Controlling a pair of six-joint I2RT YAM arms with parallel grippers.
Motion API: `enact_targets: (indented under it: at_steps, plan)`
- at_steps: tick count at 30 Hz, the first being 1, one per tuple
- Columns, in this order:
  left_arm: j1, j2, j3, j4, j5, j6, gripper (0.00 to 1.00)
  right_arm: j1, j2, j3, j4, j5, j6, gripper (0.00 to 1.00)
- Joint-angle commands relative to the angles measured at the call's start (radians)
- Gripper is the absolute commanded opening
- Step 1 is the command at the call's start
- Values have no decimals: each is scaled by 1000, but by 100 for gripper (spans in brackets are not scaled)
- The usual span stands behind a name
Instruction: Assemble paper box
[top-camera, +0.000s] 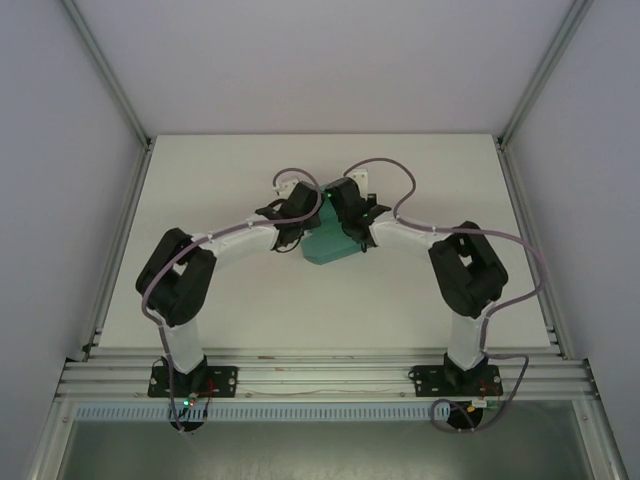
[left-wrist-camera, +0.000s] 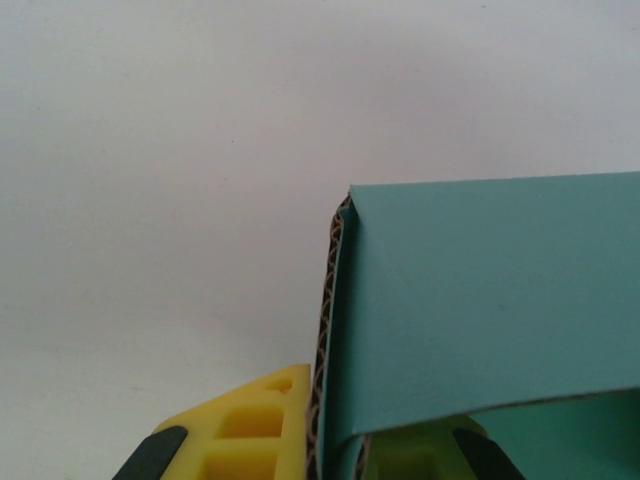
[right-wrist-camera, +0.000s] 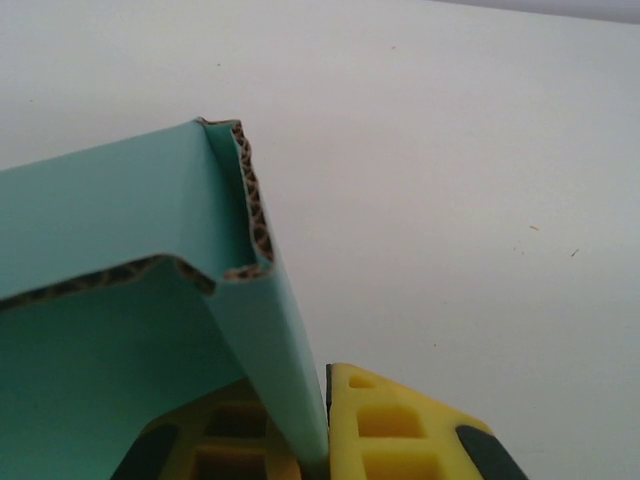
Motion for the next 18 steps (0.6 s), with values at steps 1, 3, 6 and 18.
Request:
enact_targets:
  at_steps: [1, 3, 6, 18]
  plan:
    - [64, 7, -20, -301, -252, -85, 0, -101, 3, 14, -90, 374, 111, 5]
    - [64, -6, -33, -252, -210, -49, 0, -100, -10, 5, -64, 304, 98, 5]
    - [60, -45, -76, -102, -86, 50, 0, -99, -62, -68, 85, 70, 15, 9]
    - [60, -130, -96, 80, 128, 229, 0, -98, -271, -220, 222, -800, -195, 67]
